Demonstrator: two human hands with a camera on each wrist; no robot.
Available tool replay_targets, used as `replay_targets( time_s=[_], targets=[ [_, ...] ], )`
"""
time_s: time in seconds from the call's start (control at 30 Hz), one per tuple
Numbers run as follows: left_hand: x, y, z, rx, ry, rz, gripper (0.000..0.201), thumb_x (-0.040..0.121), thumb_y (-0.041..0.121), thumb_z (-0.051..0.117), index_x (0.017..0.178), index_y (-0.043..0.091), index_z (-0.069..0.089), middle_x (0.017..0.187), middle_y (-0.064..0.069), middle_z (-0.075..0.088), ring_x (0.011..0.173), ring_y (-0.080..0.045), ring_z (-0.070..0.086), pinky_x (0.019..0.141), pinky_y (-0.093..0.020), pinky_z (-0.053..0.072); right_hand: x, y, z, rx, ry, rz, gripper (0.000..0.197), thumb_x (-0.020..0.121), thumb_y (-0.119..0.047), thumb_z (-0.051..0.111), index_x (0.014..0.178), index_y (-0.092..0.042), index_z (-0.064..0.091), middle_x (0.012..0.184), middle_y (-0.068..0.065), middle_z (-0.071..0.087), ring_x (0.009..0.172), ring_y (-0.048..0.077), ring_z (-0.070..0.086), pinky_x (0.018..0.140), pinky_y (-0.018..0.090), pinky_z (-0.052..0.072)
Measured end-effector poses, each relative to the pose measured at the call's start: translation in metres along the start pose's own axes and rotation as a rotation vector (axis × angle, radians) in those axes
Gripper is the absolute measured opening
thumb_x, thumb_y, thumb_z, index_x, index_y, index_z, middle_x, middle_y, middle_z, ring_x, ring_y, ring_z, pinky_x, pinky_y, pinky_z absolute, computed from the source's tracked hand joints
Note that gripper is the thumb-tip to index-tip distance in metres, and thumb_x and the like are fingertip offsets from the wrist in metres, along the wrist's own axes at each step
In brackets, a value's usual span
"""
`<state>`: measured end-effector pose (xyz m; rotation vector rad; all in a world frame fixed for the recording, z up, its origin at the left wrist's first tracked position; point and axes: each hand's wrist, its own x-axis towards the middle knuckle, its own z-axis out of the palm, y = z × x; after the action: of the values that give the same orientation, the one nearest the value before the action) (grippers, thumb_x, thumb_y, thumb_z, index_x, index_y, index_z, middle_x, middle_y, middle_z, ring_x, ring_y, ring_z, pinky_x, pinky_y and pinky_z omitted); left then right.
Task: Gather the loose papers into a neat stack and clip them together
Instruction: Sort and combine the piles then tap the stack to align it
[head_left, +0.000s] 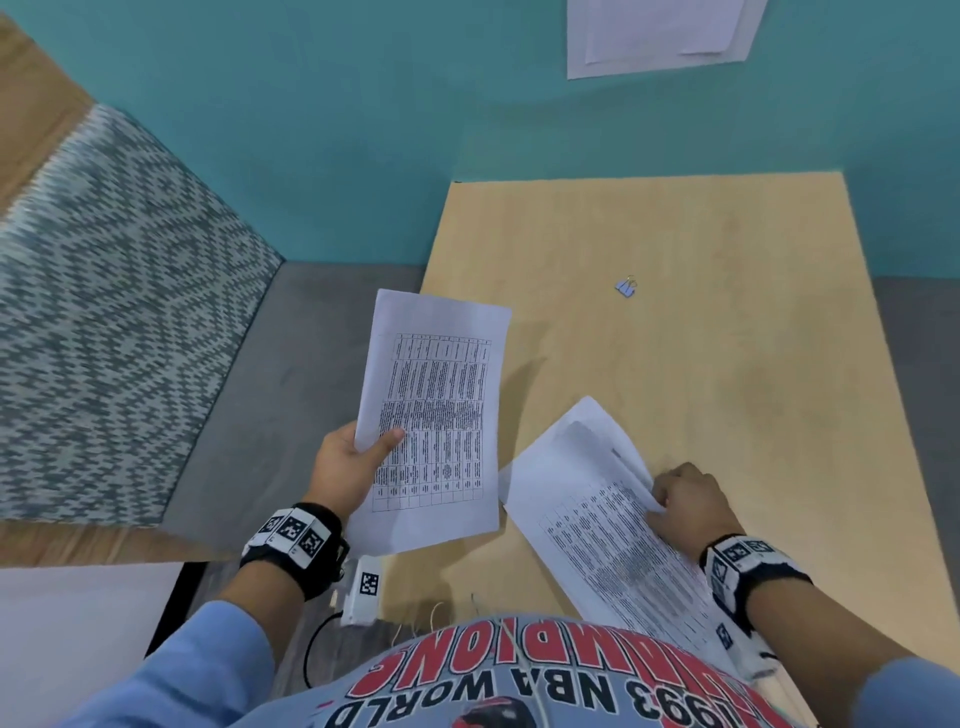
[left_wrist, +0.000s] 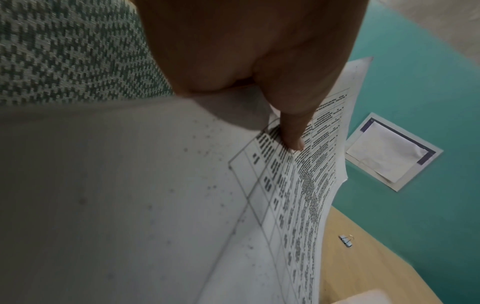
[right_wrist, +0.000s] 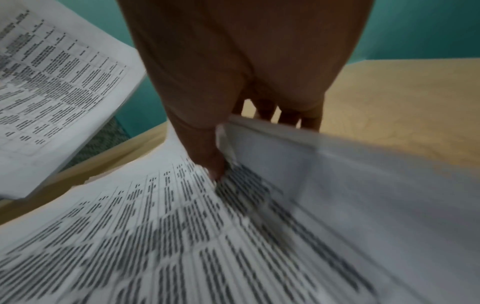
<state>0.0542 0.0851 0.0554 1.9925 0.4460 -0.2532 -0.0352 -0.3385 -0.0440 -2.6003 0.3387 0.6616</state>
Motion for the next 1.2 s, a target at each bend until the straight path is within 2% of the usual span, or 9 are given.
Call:
replay_targets(
  time_s=[0.13,0.3,0.47,0.6,0.7,0.77,0.87,1.1,1.2],
  targets=[
    [-0.001,0.0,0.0,-0.005,-0.009,-0.003,0.043,0.09,0.037,0.085,0.093,-0.003,0.07,0.078,-0.011,0.065,0.071,-0.024,0.06,0.07,-0.043,0.054,-0.007,0.008,-0.009,0.267,0.079,0.016,0.023,0.073,-0.004,0.08,0.073,-0.017,0.061,0.095,0.001,0.053,0.073,0.016,0.06,0.062,0.021,0.047],
    [-0.001,0.0,0.004,0.017,-0.009,-0.018,0.04,0.091,0.037,0.084,0.088,0.0,0.069,0.076,-0.01,0.064,0.07,-0.023,0.058,0.069,-0.042,0.053,-0.015,0.04,-0.043,0.549,-0.029,0.244,0.061,0.076,-0.013,0.089,0.125,-0.017,0.053,0.111,0.007,0.069,0.092,0.026,0.07,0.068,0.032,0.05],
    [-0.004,0.006,0.022,0.063,-0.047,-0.006,0.037,0.095,0.033,0.08,0.089,-0.002,0.069,0.072,-0.007,0.055,0.066,-0.022,0.05,0.066,-0.033,0.047,-0.041,0.048,-0.108,0.666,0.112,0.089,0.016,0.095,-0.012,0.072,0.104,-0.025,0.074,0.104,0.003,0.079,0.099,0.025,0.073,0.083,0.033,0.052],
    [-0.008,0.019,0.047,0.072,-0.119,0.02,0.033,0.095,0.032,0.079,0.088,0.001,0.07,0.072,-0.006,0.059,0.066,-0.022,0.054,0.068,-0.034,0.049,-0.061,0.042,-0.145,1.054,0.133,0.021,0.029,0.098,-0.009,0.067,0.126,-0.011,0.071,0.118,0.005,0.079,0.11,0.022,0.075,0.099,0.04,0.057],
    [-0.017,0.035,0.07,0.106,-0.193,0.093,0.035,0.095,0.037,0.079,0.081,0.008,0.065,0.068,-0.006,0.055,0.063,-0.02,0.052,0.061,-0.032,0.045,-0.066,0.037,-0.16,1.405,0.052,0.046,0.033,0.1,-0.002,0.06,0.132,-0.006,0.066,0.125,0.009,0.077,0.115,0.025,0.074,0.09,0.037,0.063],
    [-0.023,0.049,0.088,0.019,-0.283,0.069,0.03,0.095,0.042,0.079,0.098,0.012,0.076,0.084,-0.009,0.076,0.079,-0.021,0.071,0.076,-0.036,0.059,-0.063,0.033,-0.159,1.454,0.013,0.063,0.036,0.101,-0.003,0.059,0.137,-0.007,0.064,0.131,0.011,0.074,0.12,0.03,0.071,0.1,0.047,0.058],
    [-0.046,0.078,0.113,-0.139,-0.409,0.039,0.04,0.097,0.047,0.072,0.131,0.024,0.074,0.119,0.012,0.081,0.111,-0.011,0.077,0.094,-0.031,0.062,-0.059,0.025,-0.15,1.467,-0.027,0.071,0.037,0.1,-0.004,0.06,0.136,-0.007,0.065,0.134,0.014,0.071,0.122,0.033,0.069,0.105,0.05,0.054],
    [-0.071,0.101,0.142,-0.282,-0.538,0.048,0.043,0.084,0.03,0.085,0.124,0.018,0.076,0.123,-0.001,0.082,0.116,-0.021,0.078,0.103,-0.041,0.06,-0.067,0.011,-0.132,1.493,-0.246,0.131,0.041,0.096,-0.014,0.07,0.135,-0.005,0.065,0.131,0.014,0.073,0.122,0.03,0.069,0.104,0.051,0.054],
    [-0.073,0.099,0.145,-0.197,-0.551,0.081,0.036,0.092,0.018,0.083,0.126,0.019,0.075,0.123,0.004,0.082,0.115,-0.015,0.078,0.107,-0.04,0.058,-0.067,0.012,-0.128,1.437,-0.162,0.074,0.047,0.089,-0.01,0.076,0.135,-0.008,0.065,0.133,0.011,0.072,0.126,0.027,0.068,0.115,0.053,0.045]
  ],
)
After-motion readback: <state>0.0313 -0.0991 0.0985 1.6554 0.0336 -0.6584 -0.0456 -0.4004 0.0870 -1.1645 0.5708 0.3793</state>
